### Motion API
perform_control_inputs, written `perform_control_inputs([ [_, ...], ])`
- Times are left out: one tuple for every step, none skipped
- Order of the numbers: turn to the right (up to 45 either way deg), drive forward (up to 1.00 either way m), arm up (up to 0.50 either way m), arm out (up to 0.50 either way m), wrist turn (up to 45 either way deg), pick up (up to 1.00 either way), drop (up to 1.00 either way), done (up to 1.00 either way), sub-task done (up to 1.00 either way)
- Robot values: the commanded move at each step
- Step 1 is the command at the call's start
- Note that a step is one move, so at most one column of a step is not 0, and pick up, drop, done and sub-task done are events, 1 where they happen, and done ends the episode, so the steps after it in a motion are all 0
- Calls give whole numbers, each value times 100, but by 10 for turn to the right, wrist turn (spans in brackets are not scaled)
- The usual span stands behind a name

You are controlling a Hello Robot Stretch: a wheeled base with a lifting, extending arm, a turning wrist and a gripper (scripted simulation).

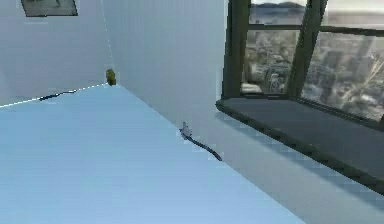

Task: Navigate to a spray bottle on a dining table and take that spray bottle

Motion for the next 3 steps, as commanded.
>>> perform_control_inputs([
  [0, 30, 0, 0, 0, 0, 0, 0, 0],
  [-330, 0, 0, 0, 0, 0, 0, 0, 0],
  [0, 45, 0, 0, 0, 0, 0, 0, 0],
])
